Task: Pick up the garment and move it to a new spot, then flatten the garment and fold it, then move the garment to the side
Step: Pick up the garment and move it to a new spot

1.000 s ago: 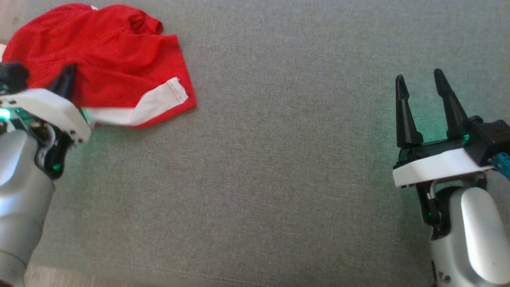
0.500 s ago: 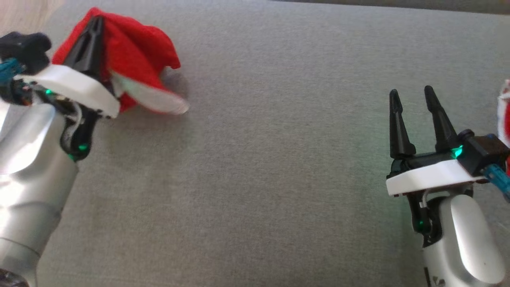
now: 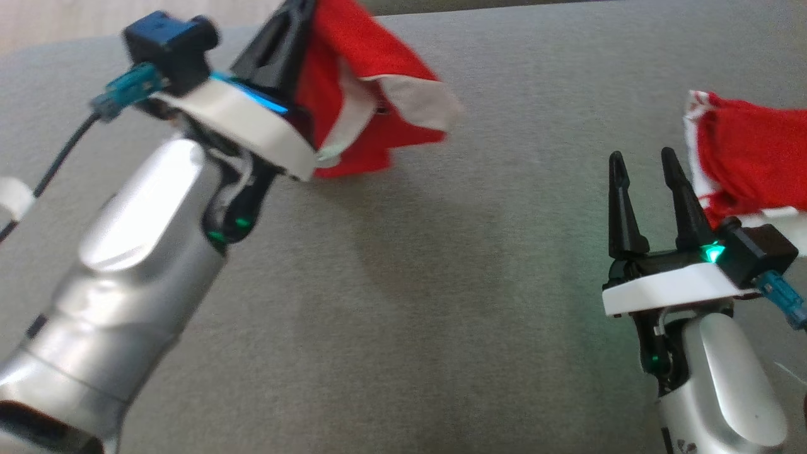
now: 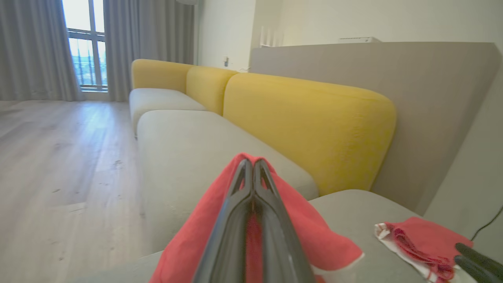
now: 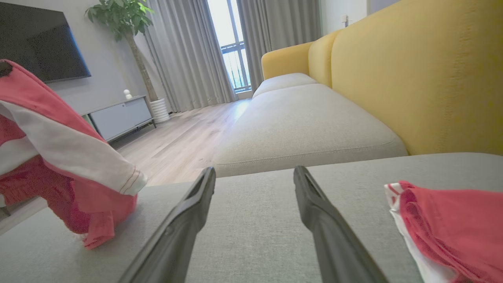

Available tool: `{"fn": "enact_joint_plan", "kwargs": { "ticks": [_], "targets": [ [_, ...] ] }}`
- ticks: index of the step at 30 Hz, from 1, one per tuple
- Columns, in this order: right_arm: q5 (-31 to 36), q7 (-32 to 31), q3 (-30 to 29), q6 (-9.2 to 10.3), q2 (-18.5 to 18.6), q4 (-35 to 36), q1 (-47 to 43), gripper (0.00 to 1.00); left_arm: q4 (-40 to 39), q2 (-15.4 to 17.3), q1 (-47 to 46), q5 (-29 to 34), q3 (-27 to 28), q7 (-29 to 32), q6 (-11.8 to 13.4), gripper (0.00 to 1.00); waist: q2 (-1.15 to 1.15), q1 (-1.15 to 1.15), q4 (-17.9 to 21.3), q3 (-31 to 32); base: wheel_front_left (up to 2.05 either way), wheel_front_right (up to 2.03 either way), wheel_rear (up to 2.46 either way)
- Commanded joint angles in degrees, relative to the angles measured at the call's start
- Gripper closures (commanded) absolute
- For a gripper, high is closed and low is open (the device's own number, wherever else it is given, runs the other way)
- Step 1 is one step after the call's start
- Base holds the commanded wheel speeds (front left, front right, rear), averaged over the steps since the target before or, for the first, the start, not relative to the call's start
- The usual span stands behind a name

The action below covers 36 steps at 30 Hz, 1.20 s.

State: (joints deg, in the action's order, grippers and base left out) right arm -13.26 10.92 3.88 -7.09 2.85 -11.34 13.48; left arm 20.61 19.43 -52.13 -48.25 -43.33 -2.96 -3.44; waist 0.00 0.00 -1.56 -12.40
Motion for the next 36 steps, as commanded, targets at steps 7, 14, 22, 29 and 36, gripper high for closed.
{"fn": "enact_joint_plan", "kwargs": {
  "ticks": [7,14,22,29,36],
  "targets": [
    [-1.8,1.9,2.2,-0.4,0.0,0.4,2.8,0.0,-3.6,-2.1,-4.1,2.2,-1.3,1.5,1.7,1.0,0.0,0.0,6.4,-1.0,0.0,0.0,0.0],
    [-2.7,3.1,2.8,-0.4,0.0,-1.0,3.3,0.0,2.1,-3.2,-2.5,5.1,-6.0,0.9,0.5,0.0,0.0,0.0,8.6,-1.8,0.0,0.0,0.0],
    [-1.7,3.6,1.5,-0.4,0.0,-1.8,2.3,0.0,5.5,-0.6,-0.4,4.8,-3.0,-5.8,1.5,0.0,0.0,0.0,5.4,0.1,0.0,0.0,0.0],
    [-0.2,3.2,0.1,-0.4,0.0,-1.7,0.4,0.0,3.0,3.3,5.2,4.2,0.9,-10.8,3.3,0.0,0.0,0.0,1.6,2.4,0.0,0.0,0.0],
    [0.6,2.0,-1.4,-0.4,0.0,-0.5,-3.0,0.0,-5.6,5.9,18.3,5.3,7.1,-12.0,7.2,0.0,0.0,0.0,-1.7,4.6,0.0,0.0,0.0]
  ]
}}
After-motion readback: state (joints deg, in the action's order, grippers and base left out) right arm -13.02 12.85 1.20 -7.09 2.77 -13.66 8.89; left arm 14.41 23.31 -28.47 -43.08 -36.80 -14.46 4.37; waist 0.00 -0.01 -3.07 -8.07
